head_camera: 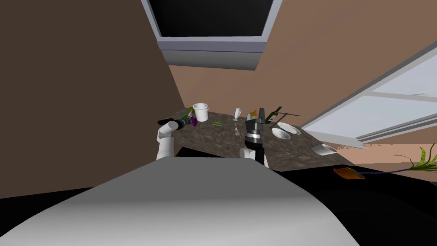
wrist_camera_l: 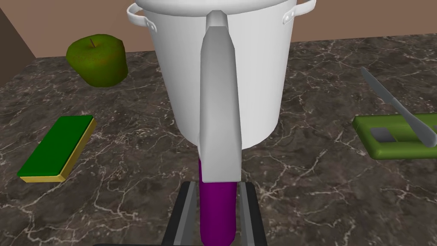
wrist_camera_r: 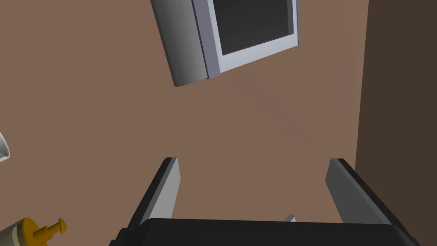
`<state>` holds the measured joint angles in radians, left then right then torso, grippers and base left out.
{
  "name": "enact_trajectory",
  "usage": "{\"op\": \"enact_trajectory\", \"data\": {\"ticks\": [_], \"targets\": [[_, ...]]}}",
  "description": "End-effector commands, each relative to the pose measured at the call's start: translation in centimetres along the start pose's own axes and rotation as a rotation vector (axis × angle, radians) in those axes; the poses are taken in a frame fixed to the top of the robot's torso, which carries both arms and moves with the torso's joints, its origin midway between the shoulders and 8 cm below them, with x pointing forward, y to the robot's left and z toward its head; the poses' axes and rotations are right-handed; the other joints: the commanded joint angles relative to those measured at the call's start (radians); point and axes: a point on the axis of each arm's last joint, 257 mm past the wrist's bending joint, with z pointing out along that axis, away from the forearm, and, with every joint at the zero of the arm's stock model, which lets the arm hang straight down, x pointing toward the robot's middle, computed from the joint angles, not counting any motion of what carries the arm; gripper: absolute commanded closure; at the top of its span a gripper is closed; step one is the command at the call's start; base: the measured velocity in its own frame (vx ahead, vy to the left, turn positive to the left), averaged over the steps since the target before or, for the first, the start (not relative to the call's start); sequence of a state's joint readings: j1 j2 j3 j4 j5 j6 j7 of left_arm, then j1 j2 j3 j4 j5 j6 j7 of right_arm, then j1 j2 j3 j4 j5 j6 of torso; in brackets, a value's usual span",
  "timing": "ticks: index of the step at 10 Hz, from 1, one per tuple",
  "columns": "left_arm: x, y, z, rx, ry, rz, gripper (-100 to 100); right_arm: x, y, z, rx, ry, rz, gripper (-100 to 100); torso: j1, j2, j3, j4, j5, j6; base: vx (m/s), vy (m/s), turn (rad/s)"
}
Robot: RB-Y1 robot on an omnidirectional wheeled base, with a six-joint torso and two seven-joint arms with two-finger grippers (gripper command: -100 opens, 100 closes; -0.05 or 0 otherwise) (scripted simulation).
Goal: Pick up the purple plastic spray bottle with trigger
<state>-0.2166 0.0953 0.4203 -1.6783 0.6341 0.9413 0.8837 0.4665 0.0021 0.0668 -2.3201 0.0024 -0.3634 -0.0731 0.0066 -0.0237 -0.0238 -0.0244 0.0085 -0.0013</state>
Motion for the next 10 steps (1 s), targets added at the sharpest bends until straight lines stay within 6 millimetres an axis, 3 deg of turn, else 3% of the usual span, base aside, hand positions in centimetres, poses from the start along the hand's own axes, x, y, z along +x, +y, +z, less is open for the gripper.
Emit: {"op": "enact_trajectory", "data": {"ticks": [1,3,4,5,6,8,9,10], "targets": [[-1.5,0.1,-1.2,-0.008,-0.024,-0.004,100,0.0,0.0,0.0,0.000,0.000,0.000,0,0.000,0.000,0.000,0.000,0.000,0.000,0.085,-0.030,0.021],[0.5,-0.1,-2.3,0.009,0.018,0.023,100,0.0,0.0,0.0,0.000,0.000,0.000,0,0.002,0.000,0.000,0.001,0.000,0.000,0.022,-0.007,0.002],[-2.0,1.2,-2.8,-0.025,-0.037,-0.012,100,0.0,0.0,0.0,0.000,0.000,0.000,0,0.002,0.002,0.002,0.002,0.000,0.000,0.073,-0.024,0.025],[-2.4,1.0,-3.7,-0.017,-0.043,-0.004,100,0.0,0.0,0.0,0.000,0.000,0.000,0,0.001,0.000,0.000,0.000,0.000,0.000,0.078,-0.035,0.031],[-2.3,0.8,-4.3,-0.006,-0.036,0.005,100,0.0,0.0,0.0,0.000,0.000,0.000,0,0.000,-0.001,0.000,0.000,0.000,0.000,0.038,-0.016,-0.004],[0.0,0.7,-5.2,0.007,0.009,0.034,100,0.0,0.0,0.0,0.000,0.000,0.000,0,0.002,0.002,0.002,0.002,-0.001,0.000,0.004,0.005,-0.004],[-0.6,0.8,-4.8,0.002,-0.004,0.024,100,0.0,0.0,0.0,0.000,0.000,0.000,0,0.002,0.004,0.003,0.002,-0.001,0.000,0.000,0.005,0.001],[-0.3,0.7,-4.9,0.003,0.000,0.026,0,0.0,0.0,0.0,0.000,0.000,0.000,0,0.002,0.004,0.003,0.002,0.000,0.000,0.000,0.000,0.000]]}}
